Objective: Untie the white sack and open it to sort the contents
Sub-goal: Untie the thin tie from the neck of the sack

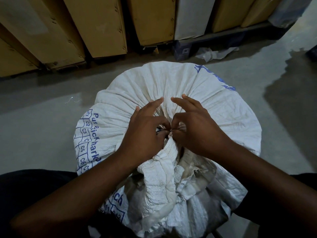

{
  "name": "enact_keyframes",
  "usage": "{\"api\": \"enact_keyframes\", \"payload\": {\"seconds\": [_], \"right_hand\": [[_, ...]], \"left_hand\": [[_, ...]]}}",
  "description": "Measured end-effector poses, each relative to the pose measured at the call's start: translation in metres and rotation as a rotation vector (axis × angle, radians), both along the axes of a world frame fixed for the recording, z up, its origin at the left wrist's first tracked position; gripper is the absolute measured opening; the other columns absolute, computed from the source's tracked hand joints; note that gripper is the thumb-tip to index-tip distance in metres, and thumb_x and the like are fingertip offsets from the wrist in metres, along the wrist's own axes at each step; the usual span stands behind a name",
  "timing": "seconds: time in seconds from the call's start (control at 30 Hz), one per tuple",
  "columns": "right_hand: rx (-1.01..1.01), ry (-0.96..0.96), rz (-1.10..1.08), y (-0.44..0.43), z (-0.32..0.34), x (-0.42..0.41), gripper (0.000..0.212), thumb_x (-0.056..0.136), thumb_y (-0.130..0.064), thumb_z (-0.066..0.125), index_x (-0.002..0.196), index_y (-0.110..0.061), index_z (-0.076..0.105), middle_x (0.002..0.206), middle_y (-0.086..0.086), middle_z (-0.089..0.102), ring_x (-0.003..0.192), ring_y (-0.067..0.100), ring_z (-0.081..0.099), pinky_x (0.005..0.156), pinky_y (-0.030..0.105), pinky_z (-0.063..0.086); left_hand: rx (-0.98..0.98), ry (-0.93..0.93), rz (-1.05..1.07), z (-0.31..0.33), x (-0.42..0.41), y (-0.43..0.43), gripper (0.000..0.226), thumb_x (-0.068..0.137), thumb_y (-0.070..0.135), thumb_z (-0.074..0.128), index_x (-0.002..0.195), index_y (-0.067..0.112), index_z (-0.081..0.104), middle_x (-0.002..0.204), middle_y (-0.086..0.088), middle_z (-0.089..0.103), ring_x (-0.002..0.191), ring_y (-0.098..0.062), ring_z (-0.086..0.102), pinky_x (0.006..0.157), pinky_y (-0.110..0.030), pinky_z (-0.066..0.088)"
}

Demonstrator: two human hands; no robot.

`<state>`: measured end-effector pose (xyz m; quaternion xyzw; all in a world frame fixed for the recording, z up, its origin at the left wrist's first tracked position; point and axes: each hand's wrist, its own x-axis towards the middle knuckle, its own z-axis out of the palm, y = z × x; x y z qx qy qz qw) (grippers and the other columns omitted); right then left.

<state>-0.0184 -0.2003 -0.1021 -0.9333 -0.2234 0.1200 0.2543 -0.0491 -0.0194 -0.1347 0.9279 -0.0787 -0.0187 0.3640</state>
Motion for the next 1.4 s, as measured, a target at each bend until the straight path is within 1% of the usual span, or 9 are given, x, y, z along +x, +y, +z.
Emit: {"api": "enact_keyframes", "payload": {"seconds": [0.23,0.37,0.57,0.77,0.93,1.07,1.23,1.33,1.4], "right_hand": [[0.011,0.013,-0.016,-0.004,0.008,-0.001,0.009,0.079,-0.021,0.078,0.086,-0.027,0.076,0.165,0.0,0.035,0.157,0.019,0.015,0.121,0.038,0.021],[0.023,0.019,-0.03,-0.005,0.011,-0.002,0.009,0.081,-0.017,0.075,0.086,-0.025,0.076,0.165,-0.001,0.036,0.157,0.017,0.016,0.117,0.029,0.018],[0.051,0.02,-0.019,-0.006,0.01,-0.003,0.01,0.078,-0.016,0.074,0.084,-0.025,0.075,0.163,0.001,0.039,0.156,0.02,0.019,0.122,0.045,0.027],[0.034,0.025,-0.033,-0.005,0.012,-0.003,0.011,0.08,-0.017,0.075,0.085,-0.026,0.076,0.163,0.0,0.039,0.156,0.019,0.019,0.122,0.047,0.028],[0.04,0.027,-0.059,-0.007,0.015,-0.003,0.009,0.081,-0.02,0.075,0.084,-0.028,0.075,0.162,-0.003,0.04,0.155,0.019,0.022,0.118,0.055,0.032],[0.05,0.032,-0.056,-0.007,0.016,-0.004,0.009,0.081,-0.02,0.075,0.085,-0.027,0.076,0.161,-0.002,0.041,0.155,0.019,0.023,0.118,0.055,0.032],[0.051,0.038,-0.061,-0.007,0.017,-0.006,0.01,0.08,-0.018,0.074,0.085,-0.027,0.076,0.16,-0.002,0.042,0.154,0.018,0.024,0.119,0.052,0.031],[0.055,0.027,-0.059,-0.008,0.018,-0.005,0.009,0.08,-0.019,0.074,0.083,-0.027,0.076,0.16,-0.001,0.043,0.153,0.018,0.026,0.119,0.05,0.032],[0.049,0.023,-0.06,-0.009,0.019,-0.005,0.008,0.08,-0.019,0.075,0.084,-0.026,0.076,0.159,-0.001,0.043,0.153,0.018,0.026,0.119,0.049,0.032]], "left_hand": [[0.012,-0.034,-0.04,0.007,0.003,0.0,0.018,0.085,0.013,0.079,0.09,0.03,0.077,0.164,0.006,0.042,0.156,-0.013,0.029,0.13,-0.05,0.008],[0.028,-0.042,-0.062,0.006,0.004,0.002,0.017,0.085,0.01,0.077,0.091,0.026,0.075,0.164,0.004,0.041,0.154,-0.013,0.033,0.129,-0.056,0.01],[-0.004,-0.047,-0.101,0.008,0.005,0.001,0.017,0.085,0.012,0.079,0.093,0.027,0.075,0.166,0.005,0.037,0.154,-0.008,0.032,0.13,-0.053,0.009],[0.042,-0.067,-0.129,0.01,0.005,0.002,0.015,0.088,0.015,0.073,0.094,0.028,0.072,0.164,0.006,0.038,0.148,-0.01,0.041,0.13,-0.049,0.01],[-0.016,-0.068,-0.114,0.01,0.009,0.005,0.012,0.086,0.018,0.078,0.093,0.028,0.075,0.162,0.005,0.041,0.146,-0.011,0.042,0.126,-0.059,0.019],[-0.068,-0.067,-0.144,0.01,0.011,0.004,0.01,0.084,0.021,0.077,0.091,0.028,0.076,0.162,0.003,0.043,0.148,-0.015,0.042,0.121,-0.062,0.028],[0.035,-0.04,-0.165,0.013,0.011,0.002,0.012,0.086,0.02,0.08,0.09,0.03,0.074,0.162,0.009,0.041,0.146,-0.009,0.042,0.129,-0.053,0.014],[0.054,-0.045,-0.169,0.014,0.012,0.005,0.012,0.088,0.021,0.078,0.089,0.031,0.072,0.161,0.01,0.04,0.137,-0.002,0.048,0.13,-0.05,0.011],[0.034,-0.045,-0.161,0.014,0.013,0.007,0.013,0.088,0.022,0.079,0.09,0.033,0.072,0.161,0.01,0.04,0.138,-0.003,0.048,0.13,-0.05,0.011]]}}
